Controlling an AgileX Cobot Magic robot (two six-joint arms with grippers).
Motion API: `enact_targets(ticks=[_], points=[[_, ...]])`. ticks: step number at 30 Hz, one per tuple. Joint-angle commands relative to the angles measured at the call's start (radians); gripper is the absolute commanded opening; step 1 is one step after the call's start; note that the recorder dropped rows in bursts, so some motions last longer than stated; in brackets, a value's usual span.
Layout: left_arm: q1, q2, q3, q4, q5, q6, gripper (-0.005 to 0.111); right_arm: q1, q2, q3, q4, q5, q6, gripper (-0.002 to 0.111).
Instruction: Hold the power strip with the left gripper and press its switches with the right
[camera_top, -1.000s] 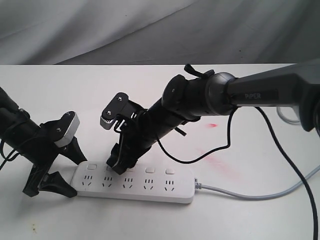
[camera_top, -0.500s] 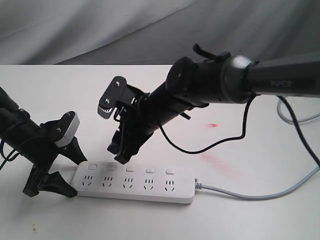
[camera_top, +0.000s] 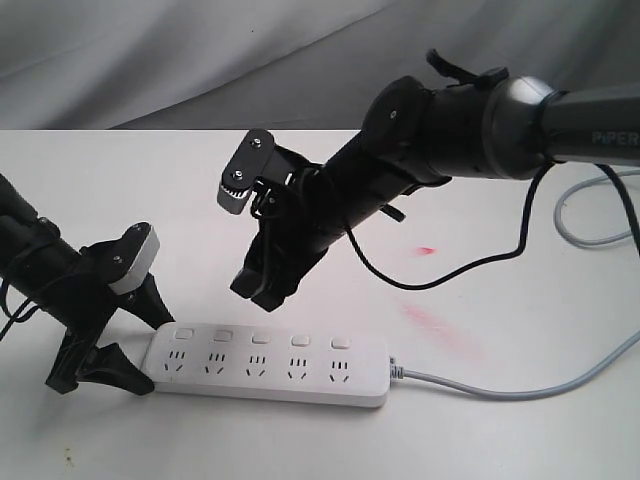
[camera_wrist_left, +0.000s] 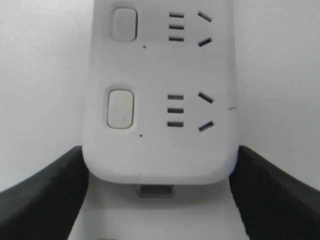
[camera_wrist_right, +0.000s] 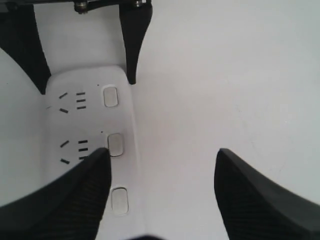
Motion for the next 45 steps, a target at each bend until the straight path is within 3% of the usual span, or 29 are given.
enact_targets(ticks=[1, 27, 45], points=[[-0.006, 0.008, 0.005, 0.051, -0.016, 0.004, 0.047, -0.006, 0.017, 0.005, 0.015, 0.014, -0.009, 0.056], [-0.006, 0.008, 0.005, 0.051, -0.016, 0.004, 0.047, -0.006, 0.122, 0.056, 0.070, -0.073, -0.066, 0.056], [-0.006, 0.008, 0.005, 0.051, -0.016, 0.004, 0.047, -0.007, 0.100, 0.056, 0.100, -0.034, -0.075, 0.056]])
